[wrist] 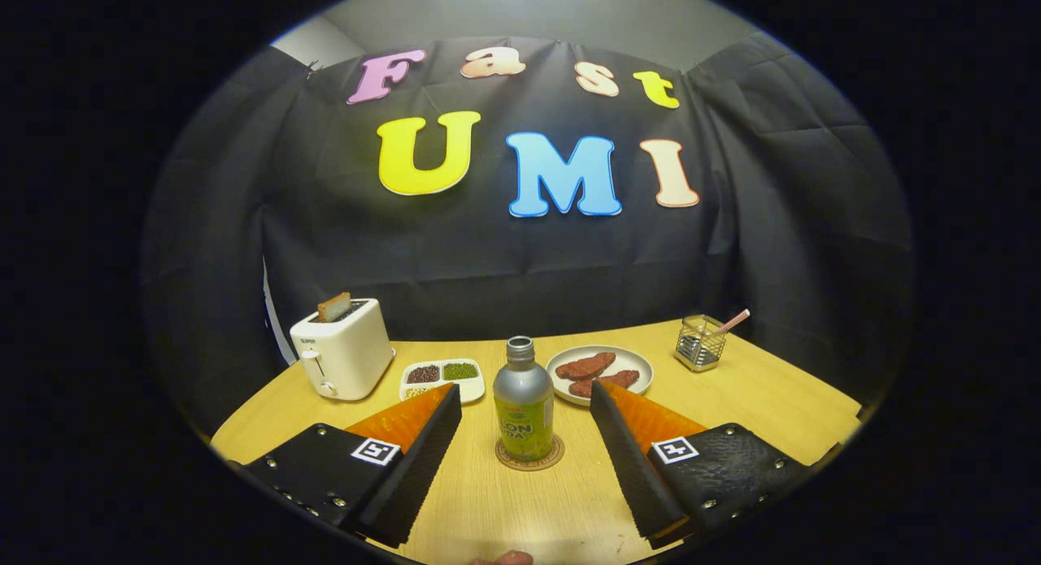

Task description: Take the bottle from table, then pour the juice into the cup, finally place the bottle on the coaster

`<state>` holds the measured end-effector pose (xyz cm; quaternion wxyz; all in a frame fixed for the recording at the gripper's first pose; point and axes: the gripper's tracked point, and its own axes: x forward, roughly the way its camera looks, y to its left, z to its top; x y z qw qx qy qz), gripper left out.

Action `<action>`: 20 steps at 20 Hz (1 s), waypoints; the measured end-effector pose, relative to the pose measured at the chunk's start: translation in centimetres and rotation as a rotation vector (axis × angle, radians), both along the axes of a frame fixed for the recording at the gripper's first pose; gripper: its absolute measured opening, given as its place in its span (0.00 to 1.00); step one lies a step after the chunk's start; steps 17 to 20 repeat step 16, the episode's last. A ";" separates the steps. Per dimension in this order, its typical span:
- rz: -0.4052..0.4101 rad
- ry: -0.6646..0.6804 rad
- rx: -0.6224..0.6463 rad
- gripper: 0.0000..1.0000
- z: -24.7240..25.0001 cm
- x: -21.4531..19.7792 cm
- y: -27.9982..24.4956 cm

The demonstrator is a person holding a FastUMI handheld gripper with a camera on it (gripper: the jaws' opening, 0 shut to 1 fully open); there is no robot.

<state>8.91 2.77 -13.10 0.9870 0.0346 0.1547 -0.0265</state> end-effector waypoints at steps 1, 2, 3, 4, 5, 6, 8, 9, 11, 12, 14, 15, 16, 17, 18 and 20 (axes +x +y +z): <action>0.001 -0.026 -0.004 0.97 1.6 -0.5 -0.3; 0.001 -0.053 -0.005 0.97 3.2 -1.2 -0.7; -0.001 -0.082 -0.006 0.97 4.9 -1.9 -1.0; -0.003 -0.114 -0.002 0.97 6.6 -2.5 -1.2; 0.000 -0.141 0.006 0.97 8.1 -3.0 -1.4; 0.000 -0.167 0.012 0.97 9.3 -3.7 -1.6; 0.000 -0.201 0.006 0.97 11.4 -4.9 -2.0; -0.001 -0.210 -0.002 0.97 12.2 -5.5 -2.2; 0.003 -0.229 -0.009 0.97 13.4 -6.4 -2.4; 0.005 -0.235 -0.005 0.97 13.8 -6.8 -2.5; 0.009 -0.235 0.011 0.97 14.1 -7.6 -2.2; 0.010 -0.234 0.014 0.97 14.1 -7.9 -2.2; 0.013 -0.231 0.014 0.97 14.0 -8.1 -2.2; 0.013 -0.231 0.014 0.97 14.0 -8.1 -2.2; 0.013 -0.231 0.014 0.97 14.0 -8.1 -2.2; 0.013 -0.231 0.014 0.97 14.0 -8.1 -2.2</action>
